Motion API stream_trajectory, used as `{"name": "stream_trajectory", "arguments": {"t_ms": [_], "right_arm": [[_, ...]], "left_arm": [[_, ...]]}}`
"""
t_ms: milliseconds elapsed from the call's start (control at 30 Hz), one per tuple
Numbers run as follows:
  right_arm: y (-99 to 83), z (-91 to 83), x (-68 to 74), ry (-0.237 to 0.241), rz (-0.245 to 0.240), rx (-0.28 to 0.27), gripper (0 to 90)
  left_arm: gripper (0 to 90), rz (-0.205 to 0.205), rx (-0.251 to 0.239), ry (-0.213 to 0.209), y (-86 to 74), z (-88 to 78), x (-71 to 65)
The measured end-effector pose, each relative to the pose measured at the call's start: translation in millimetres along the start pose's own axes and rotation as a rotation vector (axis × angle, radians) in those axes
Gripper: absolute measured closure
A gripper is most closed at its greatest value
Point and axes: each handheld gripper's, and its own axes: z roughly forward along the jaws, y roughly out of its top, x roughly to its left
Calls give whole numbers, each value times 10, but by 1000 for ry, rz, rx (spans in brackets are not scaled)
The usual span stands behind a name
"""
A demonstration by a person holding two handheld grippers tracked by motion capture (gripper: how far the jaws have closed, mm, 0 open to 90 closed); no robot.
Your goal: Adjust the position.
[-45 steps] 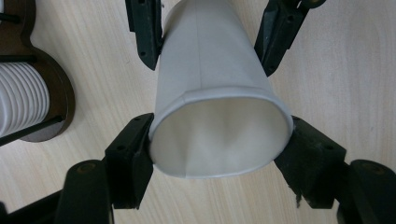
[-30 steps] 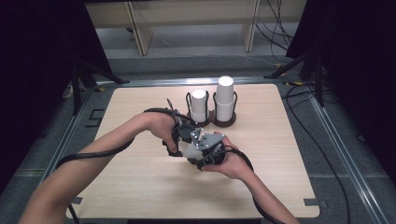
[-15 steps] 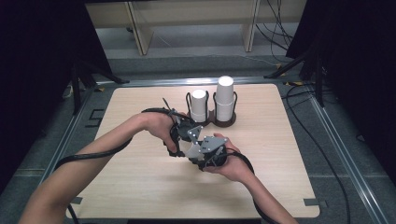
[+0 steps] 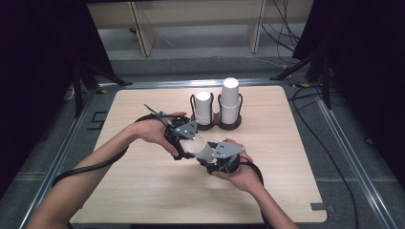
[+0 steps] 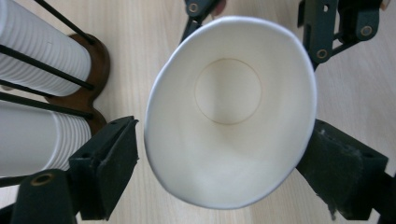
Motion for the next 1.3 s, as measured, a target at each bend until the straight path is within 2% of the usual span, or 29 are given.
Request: {"name": "stream_trajectory", "arguments": {"t_ms": [100, 167, 200, 233, 267, 333, 433, 500, 533, 567, 600, 633, 667, 733, 800, 833, 867, 900, 933, 967, 1000, 1033, 1067, 1133, 1200, 1233, 1267, 1300], "right_arm": [[-17, -21, -20, -29, 7, -31, 353], [-33, -37, -33, -50, 46, -57, 352], [-40, -45, -61, -65, 37, -72, 352], [-53, -50, -55, -80, 74, -76, 352], [-61, -55, -66, -108, 70, -84, 352], [-76, -51, -79, -135, 103, -109, 351], [-100, -55, -118, -165, 148, -130, 351], [-116, -60, -148, -194, 187, -165, 351], [-124, -55, -150, -171, 241, -177, 350], [-130, -73, -169, -198, 249, -174, 350], [-142, -72, -199, -218, 253, -200, 350], [-152, -77, -220, -221, 267, -211, 350], [-159, -74, -224, -211, 310, -224, 349], [-170, -71, -238, -222, 320, -234, 349], [-179, -68, -248, -226, 326, -236, 349], [-180, -69, -251, -230, 322, -231, 349], [-180, -75, -248, -243, 327, -227, 350], [-181, -84, -256, -248, 315, -225, 350], [-182, -74, -254, -248, 325, -246, 349], [-179, -72, -257, -241, 334, -251, 349], [-178, -78, -259, -249, 333, -253, 349], [-178, -88, -266, -260, 327, -251, 349], [-178, -79, -270, -258, 330, -274, 349], [-183, -87, -282, -271, 321, -281, 348], [-192, -87, -279, -267, 336, -275, 348], [-198, -87, -273, -285, 347, -274, 348], [-209, -90, -292, -293, 324, -272, 349], [-212, -79, -272, -278, 360, -278, 348]], "left_arm": [[144, -47, -75, 54, -79, -38, -6], [142, -82, -123, 98, -145, -41, -20], [136, -103, -148, 119, -180, -31, -27], [136, -121, -163, 141, -211, -32, -37], [131, -140, -187, 159, -241, -31, -46], [128, -178, -231, 178, -297, -53, -57], [112, -261, -351, 239, -400, -68, -103], [104, -324, -414, 296, -492, -48, -157], [104, -342, -435, 325, -542, -29, -192], [106, -363, -452, 346, -594, -15, -231], [103, -393, -476, 362, -648, 5, -272], [103, -431, -506, 388, -714, 31, -329], [103, -450, -519, 402, -754, 42, -364], [104, -492, -552, 441, -851, 67, -460], [108, -508, -568, 486, -956, 65, -534], [108, -462, -541, 611, -1050, 23, -535], [109, -435, -501, 663, -1106, -21, -545], [110, -387, -510, 633, -1157, -33, -548], [110, -295, -518, 612, -1219, -48, -526], [109, -327, -528, 628, -1251, -38, -571], [109, -595, -618, 611, -1227, 71, -763], [110, -597, -622, 631, -1268, 84, -807], [111, -605, -629, 642, -1311, 100, -855], [112, -643, -646, 661, -1415, 130, -952], [112, -670, -650, 669, -1481, 153, -1015], [112, -674, -652, 672, -1513, 158, -1040], [110, -657, -676, 674, -1529, 166, -1034], [110, -678, -657, 682, -1539, 144, -1072]]}}
